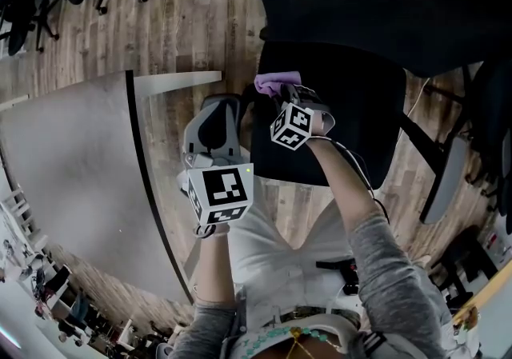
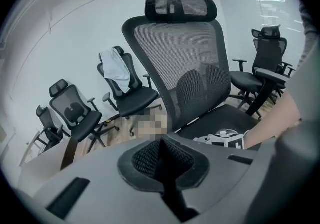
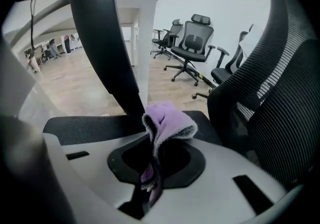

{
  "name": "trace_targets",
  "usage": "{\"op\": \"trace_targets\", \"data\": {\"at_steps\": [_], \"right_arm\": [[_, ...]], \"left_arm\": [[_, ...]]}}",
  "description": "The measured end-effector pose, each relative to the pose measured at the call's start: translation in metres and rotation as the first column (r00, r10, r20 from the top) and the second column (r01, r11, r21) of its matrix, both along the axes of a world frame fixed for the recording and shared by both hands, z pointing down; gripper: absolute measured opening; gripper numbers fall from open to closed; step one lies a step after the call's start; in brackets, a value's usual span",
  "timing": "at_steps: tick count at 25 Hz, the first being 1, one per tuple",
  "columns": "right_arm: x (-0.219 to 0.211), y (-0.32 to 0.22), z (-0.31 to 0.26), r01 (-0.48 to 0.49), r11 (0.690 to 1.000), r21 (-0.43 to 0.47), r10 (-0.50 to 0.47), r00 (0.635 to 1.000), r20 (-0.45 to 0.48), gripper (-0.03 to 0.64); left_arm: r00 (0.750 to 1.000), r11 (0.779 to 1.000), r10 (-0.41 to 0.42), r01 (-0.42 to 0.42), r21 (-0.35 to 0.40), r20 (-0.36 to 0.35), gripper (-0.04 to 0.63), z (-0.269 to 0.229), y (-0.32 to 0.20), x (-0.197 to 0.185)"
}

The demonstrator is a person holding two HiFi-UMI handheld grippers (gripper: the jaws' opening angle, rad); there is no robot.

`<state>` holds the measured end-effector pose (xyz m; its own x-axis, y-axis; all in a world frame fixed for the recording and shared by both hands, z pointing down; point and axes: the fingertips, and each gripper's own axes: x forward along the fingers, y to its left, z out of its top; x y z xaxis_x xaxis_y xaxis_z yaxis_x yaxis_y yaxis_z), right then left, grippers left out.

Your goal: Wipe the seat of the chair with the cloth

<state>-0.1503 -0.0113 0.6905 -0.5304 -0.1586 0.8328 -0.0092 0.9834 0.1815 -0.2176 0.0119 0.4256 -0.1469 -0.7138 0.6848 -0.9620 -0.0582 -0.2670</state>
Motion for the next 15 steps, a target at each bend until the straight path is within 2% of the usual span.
{"op": "trace_targets", "data": {"at_steps": [15], "right_arm": [[0.0047, -0.0012, 0.0045, -0.012, 1.000, 0.006, 0.012, 1.000, 0.014, 0.048]], "left_arm": [[1.000, 1.000, 0.001, -0.001, -0.002, 0.015, 0.008, 0.0002, 0.0003, 0.0014]]}}
